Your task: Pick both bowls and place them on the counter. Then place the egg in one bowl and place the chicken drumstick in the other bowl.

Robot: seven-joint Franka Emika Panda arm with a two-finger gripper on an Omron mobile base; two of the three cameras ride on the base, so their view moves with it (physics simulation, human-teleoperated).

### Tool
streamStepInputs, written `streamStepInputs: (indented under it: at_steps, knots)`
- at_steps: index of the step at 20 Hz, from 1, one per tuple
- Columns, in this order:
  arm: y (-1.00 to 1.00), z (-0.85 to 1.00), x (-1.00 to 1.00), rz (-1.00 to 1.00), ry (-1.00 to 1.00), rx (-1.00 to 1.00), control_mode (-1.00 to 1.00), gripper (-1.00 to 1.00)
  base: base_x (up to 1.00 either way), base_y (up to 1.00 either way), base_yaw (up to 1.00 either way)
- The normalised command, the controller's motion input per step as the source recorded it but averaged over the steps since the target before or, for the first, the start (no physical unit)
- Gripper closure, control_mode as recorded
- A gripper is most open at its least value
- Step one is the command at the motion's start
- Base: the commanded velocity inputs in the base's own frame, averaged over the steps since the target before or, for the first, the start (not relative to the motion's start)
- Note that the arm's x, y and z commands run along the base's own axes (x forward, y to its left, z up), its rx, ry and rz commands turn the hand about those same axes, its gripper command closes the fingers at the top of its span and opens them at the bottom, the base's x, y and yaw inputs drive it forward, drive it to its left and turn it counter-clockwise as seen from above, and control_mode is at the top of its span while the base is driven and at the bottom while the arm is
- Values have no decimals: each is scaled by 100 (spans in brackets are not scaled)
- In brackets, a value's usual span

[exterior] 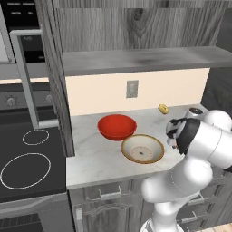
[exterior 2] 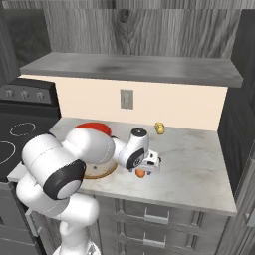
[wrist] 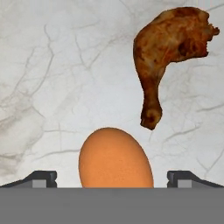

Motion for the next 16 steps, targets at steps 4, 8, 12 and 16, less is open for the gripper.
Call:
streamStepInputs:
  at_steps: [4, 8, 12, 16]
  knots:
    - [0, -8, 0, 0, -2, 0, -100, -100, 0, 0, 0]
    - [0, -8, 2, 0, -2, 0, -100, -100, 0, 0, 0]
    - [0, -3, 2, 0, -5, 0, -100, 100, 0, 0, 0]
    - [0, 0, 1, 0, -9, 0, -100, 100, 0, 0, 0]
